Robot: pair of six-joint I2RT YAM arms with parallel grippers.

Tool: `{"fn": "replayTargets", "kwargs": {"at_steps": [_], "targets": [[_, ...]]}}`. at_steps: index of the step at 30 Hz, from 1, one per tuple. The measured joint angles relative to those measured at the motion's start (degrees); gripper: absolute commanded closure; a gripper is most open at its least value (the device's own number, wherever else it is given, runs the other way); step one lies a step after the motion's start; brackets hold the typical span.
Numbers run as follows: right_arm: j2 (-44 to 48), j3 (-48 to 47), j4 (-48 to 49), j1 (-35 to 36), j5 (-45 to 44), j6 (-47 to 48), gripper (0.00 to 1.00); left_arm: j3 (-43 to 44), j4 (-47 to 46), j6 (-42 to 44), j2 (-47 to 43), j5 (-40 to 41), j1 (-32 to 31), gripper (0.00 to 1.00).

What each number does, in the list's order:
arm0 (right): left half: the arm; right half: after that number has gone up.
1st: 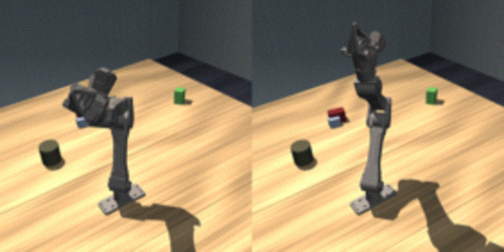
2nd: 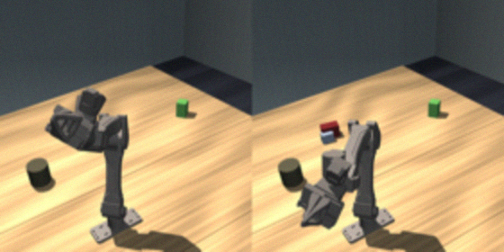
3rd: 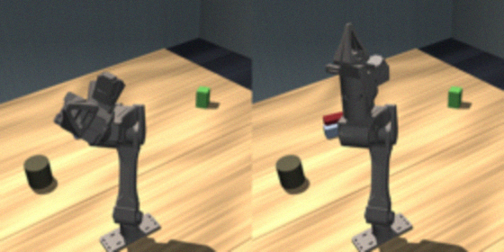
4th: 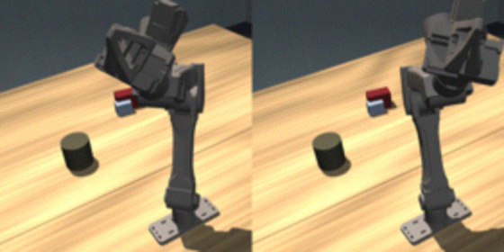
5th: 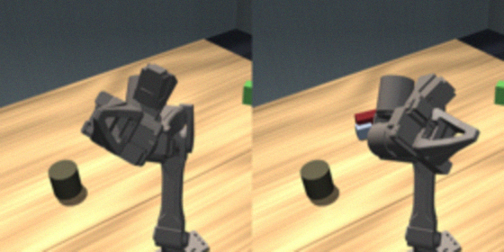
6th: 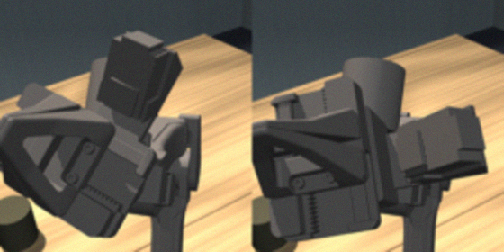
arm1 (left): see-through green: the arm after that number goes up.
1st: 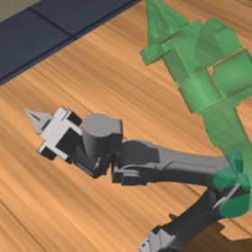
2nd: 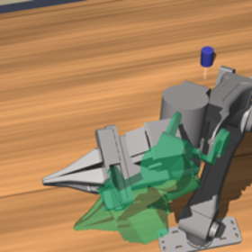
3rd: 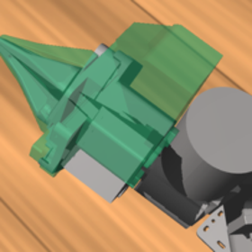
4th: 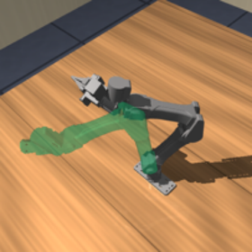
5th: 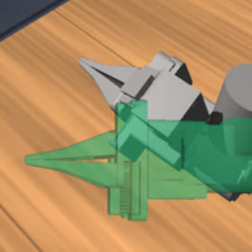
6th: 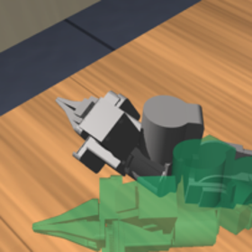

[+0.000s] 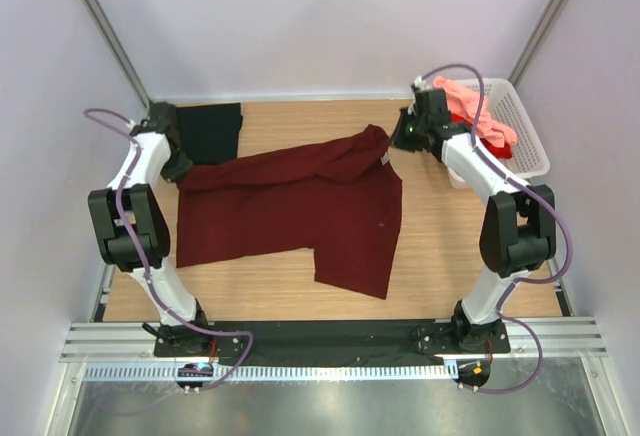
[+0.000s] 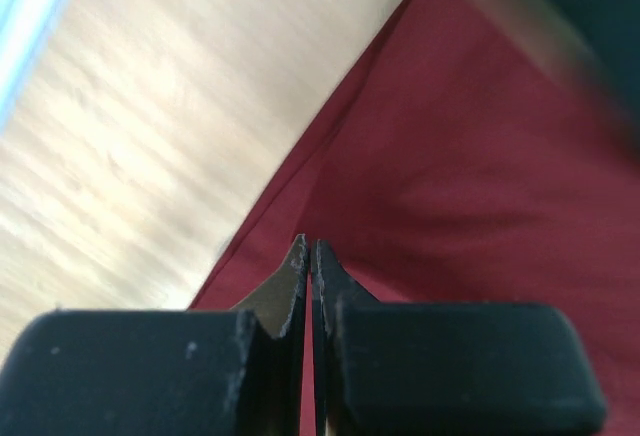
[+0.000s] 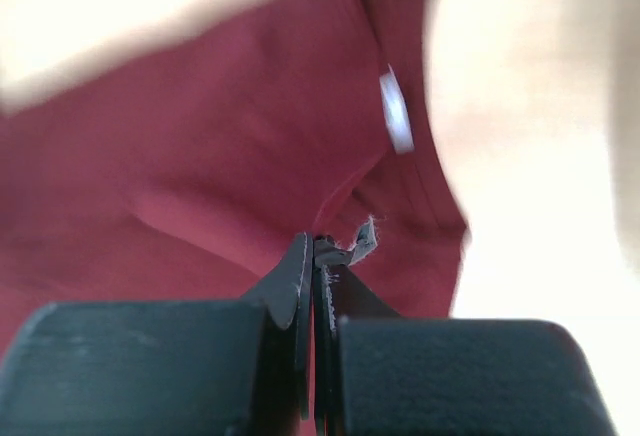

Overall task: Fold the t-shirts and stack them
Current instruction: Flatten the tshirt out, then fold the tshirt

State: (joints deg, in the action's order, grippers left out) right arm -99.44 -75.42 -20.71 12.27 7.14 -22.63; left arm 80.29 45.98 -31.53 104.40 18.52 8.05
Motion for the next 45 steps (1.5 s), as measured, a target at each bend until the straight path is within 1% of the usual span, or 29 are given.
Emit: {"fn": "replayTargets", "kwargs": {"at_steps": [3,6,10,12,19,23,26,32,36,41,45], "targets": [[-1.86,-10.36,0.50,0.04,-0.20,0.20,0.99,8.61,-0.35,-0.04,0.33,-0.35,0.00,1.00],[-4.72,-19.17,3.48,0.04,-0.63,0.48,0.99,16.61,-2.21,-0.02,1.38,-1.03,0.00,1.00],[-11.23,-28.48,8.98,0.02,-1.16,1.46,0.99,22.62,-6.88,0.02,4.04,-2.03,0.00,1.00],[-15.02,-31.12,12.52,-0.02,-1.27,2.21,0.99,23.93,-9.01,0.04,5.60,-2.82,0.07,1.00],[-28.11,-35.36,24.30,-0.74,-0.85,4.35,0.99,27.78,-17.25,-0.02,13.33,-7.32,1.11,1.00],[-35.47,-41.64,27.08,-1.16,0.00,5.05,0.99,31.15,-20.57,-0.26,18.58,-11.02,2.29,1.00],[-39.12,-46.29,26.95,-1.27,0.57,5.51,0.99,33.07,-21.94,-0.83,21.27,-13.55,2.99,1.00],[-39.52,-48.78,23.34,-1.27,0.50,5.53,0.99,33.46,-21.79,-0.70,22.29,-14.93,3.32,1.00],[-38.32,-48.11,17.62,-1.27,0.15,5.77,0.99,30.34,-21.38,0.50,20.90,-14.86,3.32,1.00],[-34.16,-43.47,9.62,-1.27,-0.68,7.34,0.99,28.44,-17.00,2.54,19.06,-15.74,3.82,1.00],[-31.63,-41.81,4.48,-1.31,-1.25,7.98,0.99,25.31,-13.90,4.13,15.37,-16.26,4.76,1.00]]}}
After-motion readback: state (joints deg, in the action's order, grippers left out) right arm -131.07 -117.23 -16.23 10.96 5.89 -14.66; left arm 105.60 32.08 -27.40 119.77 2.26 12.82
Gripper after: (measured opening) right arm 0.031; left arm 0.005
